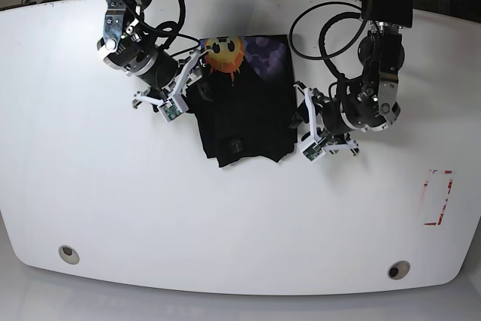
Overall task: Layout the t-shirt on the table in an organized manner, then fold the t-shirt properly
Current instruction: 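Release the bundle and open both grippers, then grasp the folded bundle with the left gripper and carry it aside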
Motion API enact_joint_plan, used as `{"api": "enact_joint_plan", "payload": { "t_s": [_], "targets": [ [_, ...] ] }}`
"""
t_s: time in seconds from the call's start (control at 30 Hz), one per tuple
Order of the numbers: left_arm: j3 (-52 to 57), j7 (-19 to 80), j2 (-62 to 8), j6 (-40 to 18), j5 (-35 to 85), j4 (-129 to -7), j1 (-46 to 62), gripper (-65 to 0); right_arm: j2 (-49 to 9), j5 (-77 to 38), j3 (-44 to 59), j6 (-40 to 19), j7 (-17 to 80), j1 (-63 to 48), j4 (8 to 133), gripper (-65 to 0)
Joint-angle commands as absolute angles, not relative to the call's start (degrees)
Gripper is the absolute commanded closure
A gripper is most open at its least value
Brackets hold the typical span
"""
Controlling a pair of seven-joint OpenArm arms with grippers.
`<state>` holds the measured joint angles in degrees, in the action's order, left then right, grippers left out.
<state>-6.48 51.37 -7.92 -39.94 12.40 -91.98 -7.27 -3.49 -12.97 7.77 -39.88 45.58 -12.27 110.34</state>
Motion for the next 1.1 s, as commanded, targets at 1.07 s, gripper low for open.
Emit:
{"api": "enact_joint_plan", "payload": {
  "t_s": [1.07],
  "targets": [
    [-24.40, 11.03, 7.08, -8.48, -14.11, -95.60, 8.75, -25.1, -8.92, -13.67, 28.35, -40.00, 47.34, -3.65, 116.00, -27.1]
  ]
}}
